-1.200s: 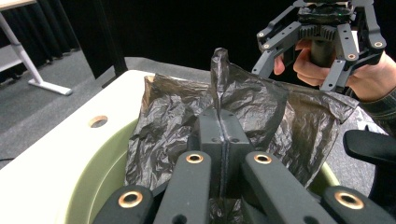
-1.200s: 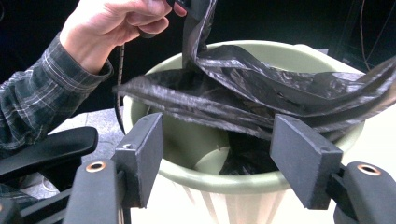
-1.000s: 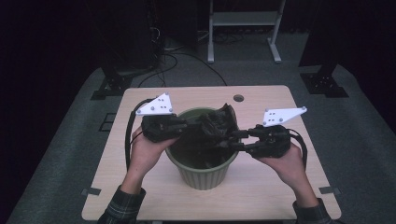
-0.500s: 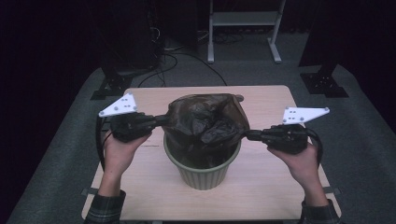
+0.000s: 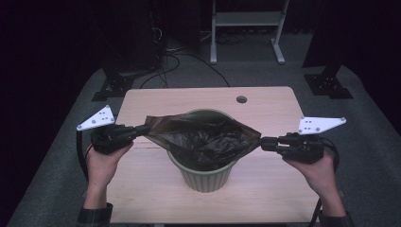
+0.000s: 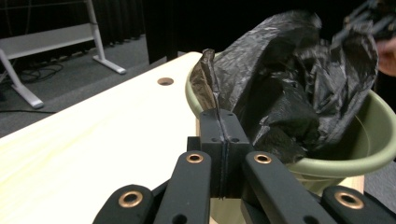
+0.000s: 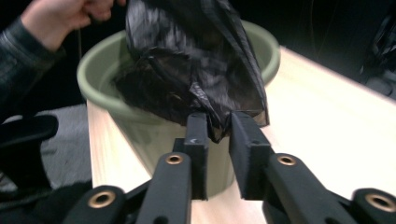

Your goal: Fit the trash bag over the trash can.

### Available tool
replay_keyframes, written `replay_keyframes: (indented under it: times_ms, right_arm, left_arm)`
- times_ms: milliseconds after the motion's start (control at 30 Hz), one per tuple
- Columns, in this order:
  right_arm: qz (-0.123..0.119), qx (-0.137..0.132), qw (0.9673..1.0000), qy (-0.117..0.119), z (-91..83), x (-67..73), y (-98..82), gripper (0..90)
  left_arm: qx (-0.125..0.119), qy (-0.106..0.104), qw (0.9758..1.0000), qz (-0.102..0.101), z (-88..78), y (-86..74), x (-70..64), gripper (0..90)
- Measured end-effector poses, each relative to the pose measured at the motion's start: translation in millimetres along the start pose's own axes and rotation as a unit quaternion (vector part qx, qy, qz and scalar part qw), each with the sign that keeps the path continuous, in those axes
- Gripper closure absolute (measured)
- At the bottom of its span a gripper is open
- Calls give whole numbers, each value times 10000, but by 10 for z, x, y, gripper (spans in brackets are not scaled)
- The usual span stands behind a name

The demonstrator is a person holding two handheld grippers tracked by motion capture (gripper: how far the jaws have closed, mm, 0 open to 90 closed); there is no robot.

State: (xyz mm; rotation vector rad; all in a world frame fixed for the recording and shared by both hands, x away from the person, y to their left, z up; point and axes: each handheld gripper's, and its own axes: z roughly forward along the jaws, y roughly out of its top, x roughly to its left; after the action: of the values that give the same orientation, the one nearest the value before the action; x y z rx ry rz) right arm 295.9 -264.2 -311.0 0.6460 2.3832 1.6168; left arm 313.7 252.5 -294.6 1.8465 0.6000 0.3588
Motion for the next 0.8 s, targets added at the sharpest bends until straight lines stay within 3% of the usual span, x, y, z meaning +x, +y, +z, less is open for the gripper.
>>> replay_keyframes:
  times_ms: [133, 267, 533, 633, 800]
  right_arm:
    - [-129, -306, 9993, -141, -115, 29, 227, 702]
    - [-311, -448, 9983, -184, -162, 47, 438, 693]
    - [-352, -708, 9961, -400, -288, -84, 772, 672]
    - [-359, -544, 9973, -339, -177, -99, 795, 672]
    - [-391, -270, 9986, -251, 150, -105, 761, 687]
  left_arm:
    - [28, -45, 10000, 25, 39, 15, -22, 899]
    - [36, -38, 10000, 36, 49, 21, -8, 900]
    - [14, -37, 10000, 22, 42, 16, -2, 900]
    - [19, -55, 10000, 30, 44, 15, -18, 900]
    - [32, -64, 10000, 41, 46, 17, -23, 900]
